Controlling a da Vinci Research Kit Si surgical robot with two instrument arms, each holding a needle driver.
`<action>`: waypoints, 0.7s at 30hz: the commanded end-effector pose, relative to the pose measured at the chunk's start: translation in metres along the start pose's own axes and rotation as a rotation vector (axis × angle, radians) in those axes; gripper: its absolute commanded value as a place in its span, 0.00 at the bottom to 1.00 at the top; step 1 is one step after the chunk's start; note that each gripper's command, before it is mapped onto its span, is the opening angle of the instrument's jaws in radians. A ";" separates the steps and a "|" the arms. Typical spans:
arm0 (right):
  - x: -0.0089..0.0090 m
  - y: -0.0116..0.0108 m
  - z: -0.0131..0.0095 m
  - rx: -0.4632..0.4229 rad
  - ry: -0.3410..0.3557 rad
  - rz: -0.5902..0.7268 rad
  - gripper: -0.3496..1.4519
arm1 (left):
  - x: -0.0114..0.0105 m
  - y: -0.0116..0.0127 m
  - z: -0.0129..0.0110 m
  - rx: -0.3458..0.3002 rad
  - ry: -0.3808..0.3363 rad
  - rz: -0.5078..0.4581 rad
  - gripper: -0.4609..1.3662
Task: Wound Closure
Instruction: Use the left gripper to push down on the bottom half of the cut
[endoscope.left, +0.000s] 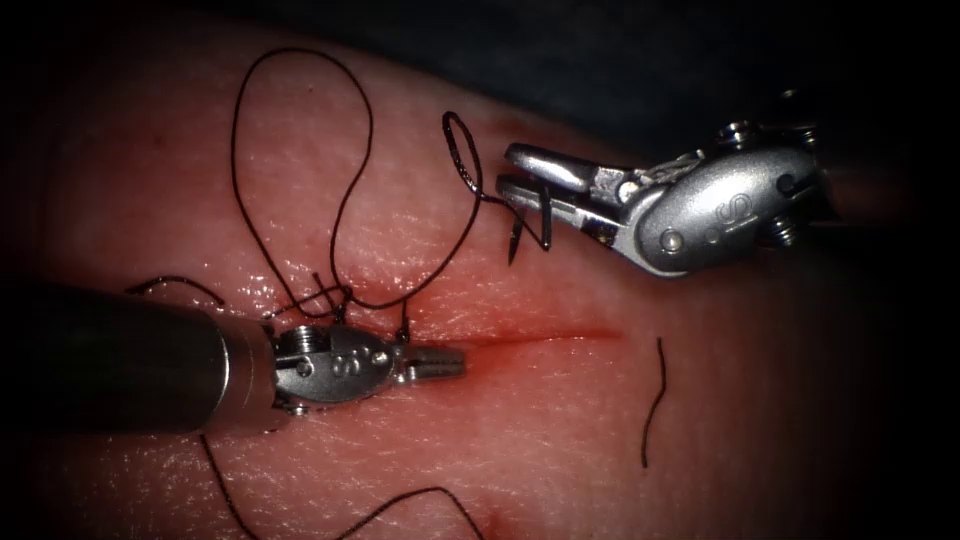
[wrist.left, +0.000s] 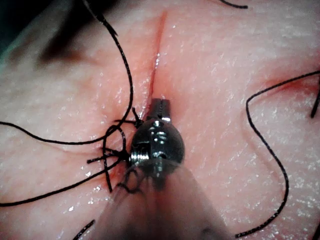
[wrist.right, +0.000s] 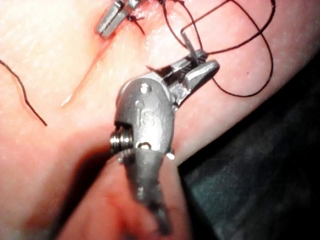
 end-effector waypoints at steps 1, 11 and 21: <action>-0.0003 -0.0003 0.0000 -0.007 0.000 -0.003 0.00 | 0.0000 0.0000 0.0000 -0.005 0.001 0.001 0.06; -0.0005 -0.0006 -0.0002 -0.006 0.002 -0.006 0.00 | 0.0002 -0.0001 0.0000 -0.006 0.000 -0.006 0.06; 0.0001 -0.0009 -0.0003 -0.005 0.005 -0.005 0.00 | 0.0001 0.0000 0.0001 -0.008 0.000 -0.006 0.06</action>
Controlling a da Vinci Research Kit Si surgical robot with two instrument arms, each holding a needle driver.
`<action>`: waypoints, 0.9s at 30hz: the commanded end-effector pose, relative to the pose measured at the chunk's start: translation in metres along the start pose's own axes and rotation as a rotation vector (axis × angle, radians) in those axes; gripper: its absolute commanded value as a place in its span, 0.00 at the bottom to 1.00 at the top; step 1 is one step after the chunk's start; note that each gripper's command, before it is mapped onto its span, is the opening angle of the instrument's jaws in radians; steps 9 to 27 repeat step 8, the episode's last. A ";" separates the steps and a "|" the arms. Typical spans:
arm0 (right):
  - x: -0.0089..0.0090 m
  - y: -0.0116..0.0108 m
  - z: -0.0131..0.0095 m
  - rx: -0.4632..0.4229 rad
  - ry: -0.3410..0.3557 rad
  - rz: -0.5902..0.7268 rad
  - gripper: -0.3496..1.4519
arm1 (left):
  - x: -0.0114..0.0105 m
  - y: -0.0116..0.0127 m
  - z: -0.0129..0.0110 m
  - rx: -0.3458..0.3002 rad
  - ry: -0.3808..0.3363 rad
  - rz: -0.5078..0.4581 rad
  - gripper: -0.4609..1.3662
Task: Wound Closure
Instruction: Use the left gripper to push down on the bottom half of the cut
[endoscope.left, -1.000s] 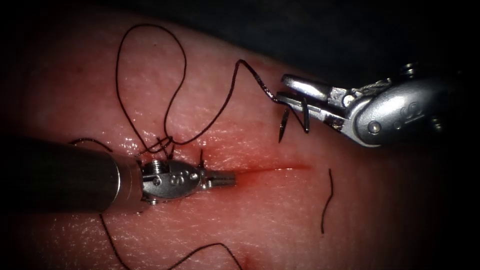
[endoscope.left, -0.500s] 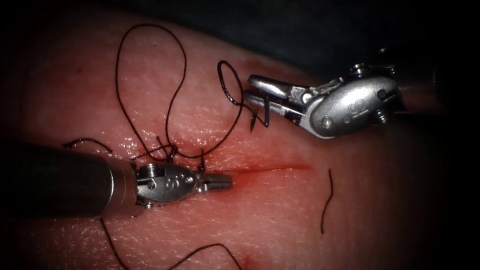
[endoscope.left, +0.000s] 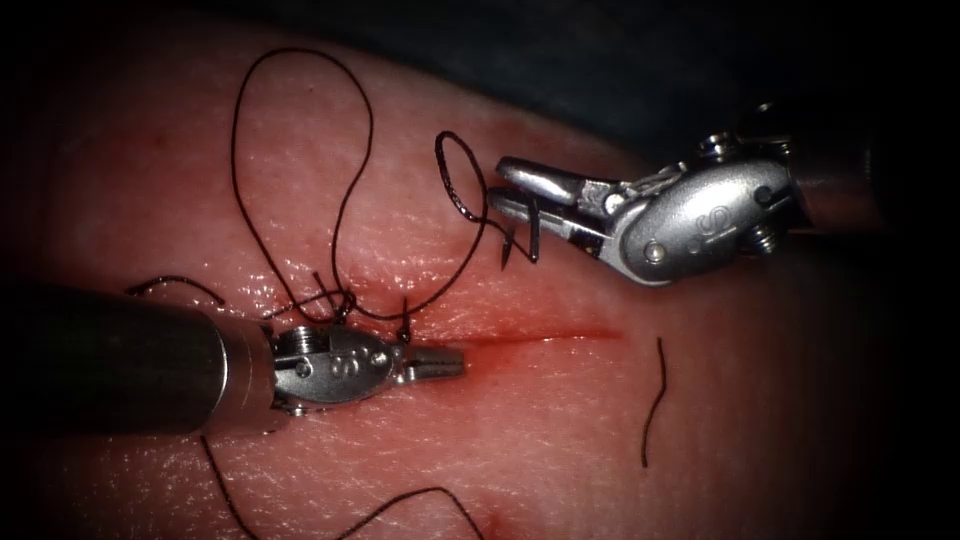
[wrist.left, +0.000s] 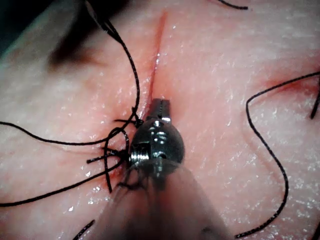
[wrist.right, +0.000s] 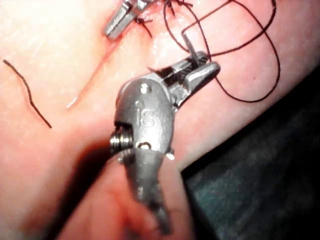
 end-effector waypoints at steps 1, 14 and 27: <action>0.0001 0.0000 0.0000 -0.005 0.001 0.000 0.00 | -0.0001 0.0001 0.0001 -0.009 0.000 0.000 0.06; 0.0002 0.0004 -0.0003 -0.003 0.004 0.002 0.00 | -0.0001 0.0001 0.0002 -0.008 0.000 0.000 0.06; 0.0002 0.0004 -0.0003 -0.003 0.004 0.002 0.00 | -0.0001 0.0001 0.0002 -0.008 0.000 0.000 0.06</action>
